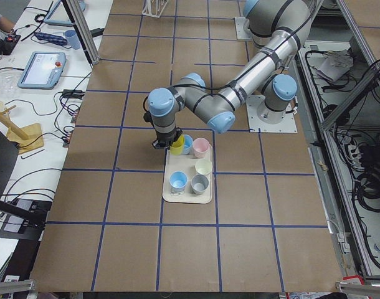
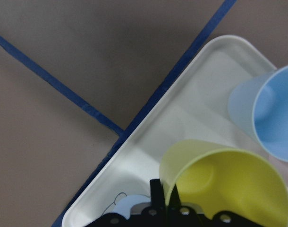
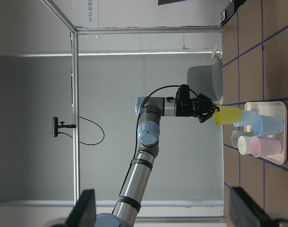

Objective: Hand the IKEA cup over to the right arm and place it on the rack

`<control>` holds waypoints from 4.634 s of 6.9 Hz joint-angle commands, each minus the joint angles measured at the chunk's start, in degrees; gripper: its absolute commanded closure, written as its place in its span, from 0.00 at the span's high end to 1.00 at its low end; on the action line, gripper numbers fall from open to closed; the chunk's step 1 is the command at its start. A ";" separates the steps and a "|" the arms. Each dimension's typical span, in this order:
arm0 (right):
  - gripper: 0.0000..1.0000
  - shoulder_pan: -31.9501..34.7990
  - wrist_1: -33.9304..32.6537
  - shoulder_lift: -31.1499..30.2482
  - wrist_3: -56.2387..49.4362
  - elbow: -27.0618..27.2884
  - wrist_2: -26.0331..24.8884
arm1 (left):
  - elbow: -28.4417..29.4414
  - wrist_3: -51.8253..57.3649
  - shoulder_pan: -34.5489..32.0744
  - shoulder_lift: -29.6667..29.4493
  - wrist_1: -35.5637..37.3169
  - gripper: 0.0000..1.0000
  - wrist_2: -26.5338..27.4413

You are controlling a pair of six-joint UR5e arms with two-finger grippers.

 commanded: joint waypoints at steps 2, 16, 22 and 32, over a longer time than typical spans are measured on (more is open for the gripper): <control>1.00 0.07 0.01 1.81 1.64 0.22 0.18 | 5.91 -7.77 -3.18 5.46 -27.75 0.00 -13.84; 1.00 0.60 0.01 5.51 12.09 -0.40 0.62 | -9.02 -8.76 -30.14 9.34 -59.99 0.00 -82.52; 1.00 0.78 -0.86 5.60 14.66 -0.58 1.66 | -10.35 -8.85 -33.94 9.70 -62.79 0.00 -87.83; 0.56 1.04 -2.80 8.94 19.67 -3.12 1.93 | -10.26 -9.11 -36.67 9.96 -67.37 0.14 -90.73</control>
